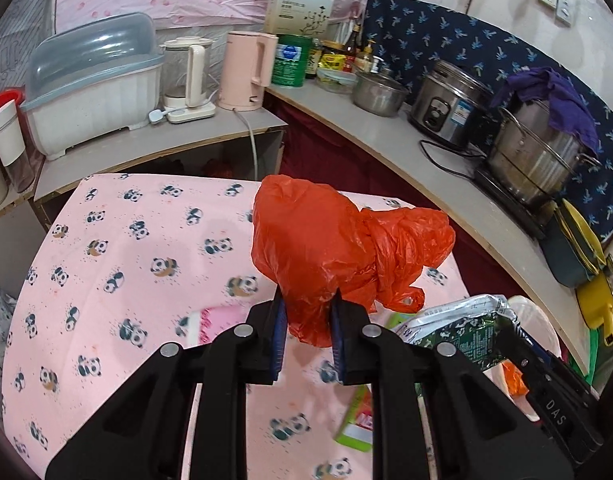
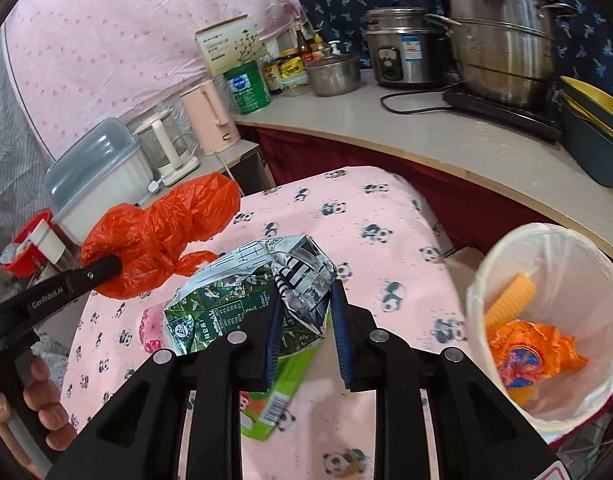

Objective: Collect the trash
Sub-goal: 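Carry the red bag and green packet over the bin and open both tools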

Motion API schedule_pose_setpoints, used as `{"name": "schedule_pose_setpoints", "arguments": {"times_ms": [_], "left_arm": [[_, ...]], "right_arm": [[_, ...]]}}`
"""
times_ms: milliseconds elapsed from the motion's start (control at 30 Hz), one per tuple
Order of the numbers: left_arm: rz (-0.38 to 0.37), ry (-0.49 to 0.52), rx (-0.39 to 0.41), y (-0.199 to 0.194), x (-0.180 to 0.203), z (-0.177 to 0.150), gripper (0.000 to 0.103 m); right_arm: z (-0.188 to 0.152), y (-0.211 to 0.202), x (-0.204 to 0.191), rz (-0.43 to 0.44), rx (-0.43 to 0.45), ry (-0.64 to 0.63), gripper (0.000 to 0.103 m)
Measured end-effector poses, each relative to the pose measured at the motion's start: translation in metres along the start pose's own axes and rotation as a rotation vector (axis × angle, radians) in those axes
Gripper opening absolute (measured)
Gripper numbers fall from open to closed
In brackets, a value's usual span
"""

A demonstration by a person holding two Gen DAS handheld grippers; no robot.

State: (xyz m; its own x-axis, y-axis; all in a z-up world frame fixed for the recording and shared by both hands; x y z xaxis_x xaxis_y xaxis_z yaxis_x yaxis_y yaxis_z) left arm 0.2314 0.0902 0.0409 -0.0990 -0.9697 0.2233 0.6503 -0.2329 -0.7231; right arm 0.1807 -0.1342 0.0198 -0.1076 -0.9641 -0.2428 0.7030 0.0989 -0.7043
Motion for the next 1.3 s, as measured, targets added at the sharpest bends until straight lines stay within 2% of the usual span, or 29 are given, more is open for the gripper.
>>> {"name": "schedule_pose_setpoints", "arguments": {"times_ms": [600,1300], "left_arm": [[-0.094,0.162,-0.024,-0.024,0.123,-0.05,0.018],[-0.197,0.339,-0.117,0.007,0.261,-0.097,0.018]], "right_arm": [[-0.032,-0.081,0.101,-0.074,0.082,0.148,0.022],[-0.069,-0.149,0.255,-0.25,0.171,0.39,0.022]]}}
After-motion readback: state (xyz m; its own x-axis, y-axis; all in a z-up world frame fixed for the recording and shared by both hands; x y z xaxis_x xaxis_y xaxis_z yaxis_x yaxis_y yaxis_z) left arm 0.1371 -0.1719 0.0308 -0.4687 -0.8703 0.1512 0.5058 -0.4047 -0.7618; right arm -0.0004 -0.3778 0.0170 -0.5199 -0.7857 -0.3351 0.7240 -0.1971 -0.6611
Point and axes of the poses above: each gripper's, at about its wrist camera, not at the fingertips, and y roughly the way its jaws point, x to its right, z to its top, the point moved 1 cm from there along y, roughly the way its jaws point, and after that the axes turned 3 degrees about -x, right-handed, at the moved point
